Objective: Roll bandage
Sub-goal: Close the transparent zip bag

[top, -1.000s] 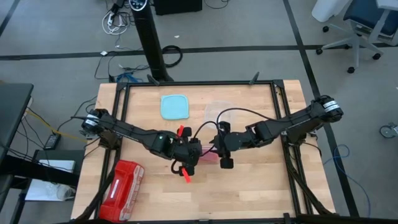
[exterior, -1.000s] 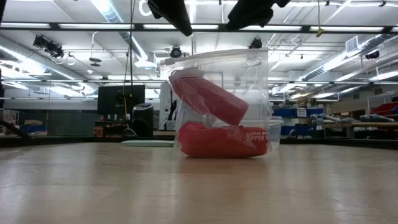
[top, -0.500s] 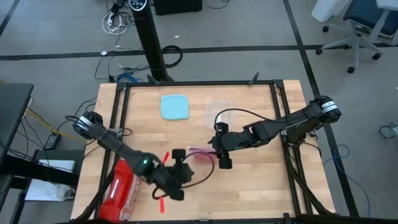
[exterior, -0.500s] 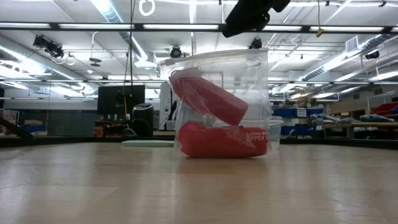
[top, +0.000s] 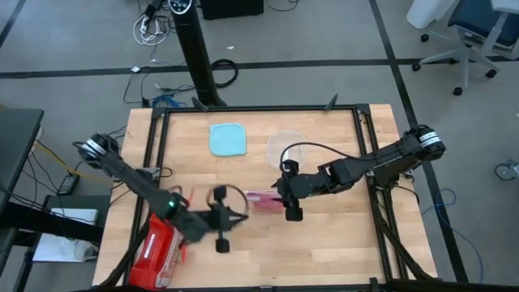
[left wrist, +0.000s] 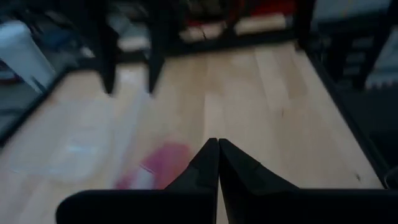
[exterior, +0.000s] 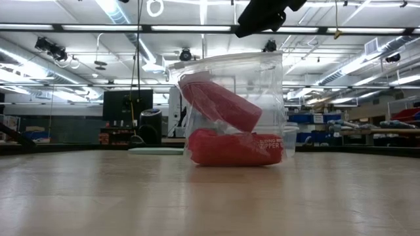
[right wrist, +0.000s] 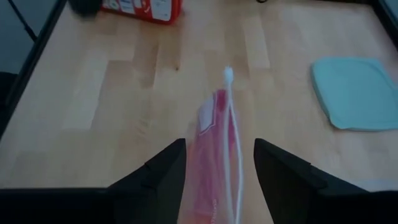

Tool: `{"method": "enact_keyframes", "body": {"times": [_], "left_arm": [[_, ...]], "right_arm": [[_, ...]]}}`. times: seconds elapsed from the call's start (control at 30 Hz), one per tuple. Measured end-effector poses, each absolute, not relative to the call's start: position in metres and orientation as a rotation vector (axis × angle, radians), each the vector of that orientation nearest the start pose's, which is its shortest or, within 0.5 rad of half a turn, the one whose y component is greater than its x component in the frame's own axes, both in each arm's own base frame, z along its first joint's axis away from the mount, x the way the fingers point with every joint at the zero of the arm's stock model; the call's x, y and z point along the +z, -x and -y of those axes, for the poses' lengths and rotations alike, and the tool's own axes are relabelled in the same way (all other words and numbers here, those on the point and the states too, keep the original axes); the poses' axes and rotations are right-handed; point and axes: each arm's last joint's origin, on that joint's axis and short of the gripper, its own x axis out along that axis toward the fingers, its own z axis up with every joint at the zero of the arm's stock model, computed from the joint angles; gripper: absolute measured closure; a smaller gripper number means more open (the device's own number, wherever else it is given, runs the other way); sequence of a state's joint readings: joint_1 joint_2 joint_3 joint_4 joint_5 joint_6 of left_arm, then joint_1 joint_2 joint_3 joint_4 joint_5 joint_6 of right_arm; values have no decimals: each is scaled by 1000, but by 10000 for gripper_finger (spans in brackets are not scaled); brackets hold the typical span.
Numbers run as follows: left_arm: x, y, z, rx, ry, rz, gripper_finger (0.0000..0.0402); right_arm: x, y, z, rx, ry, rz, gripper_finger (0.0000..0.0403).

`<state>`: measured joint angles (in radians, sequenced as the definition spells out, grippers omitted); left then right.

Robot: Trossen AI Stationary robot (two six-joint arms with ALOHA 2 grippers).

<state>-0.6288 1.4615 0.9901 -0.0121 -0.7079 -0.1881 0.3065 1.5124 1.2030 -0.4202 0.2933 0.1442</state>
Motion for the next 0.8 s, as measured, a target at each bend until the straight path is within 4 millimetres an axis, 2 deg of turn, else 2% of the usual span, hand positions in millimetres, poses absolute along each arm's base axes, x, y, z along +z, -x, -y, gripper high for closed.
{"method": "enact_keyframes", "body": {"times": [0.13,0.27,0.4,0.67,0.8], "left_arm": [[275,-249,146,178,-92,-270,388],[277,-241,127,228,-54,-255,388],[266,-239,118,263,-1,-272,386],[224,-228,108,327,91,-329,360],[223,-227,107,329,103,-318,338]], "right_arm": [[286,-315,-89,-63,101,-690,218],[287,-316,-86,-98,134,-682,219],[288,-316,-85,-106,141,-670,219],[288,-316,-86,-106,138,-670,220],[288,-317,-86,-107,138,-669,220]]}}
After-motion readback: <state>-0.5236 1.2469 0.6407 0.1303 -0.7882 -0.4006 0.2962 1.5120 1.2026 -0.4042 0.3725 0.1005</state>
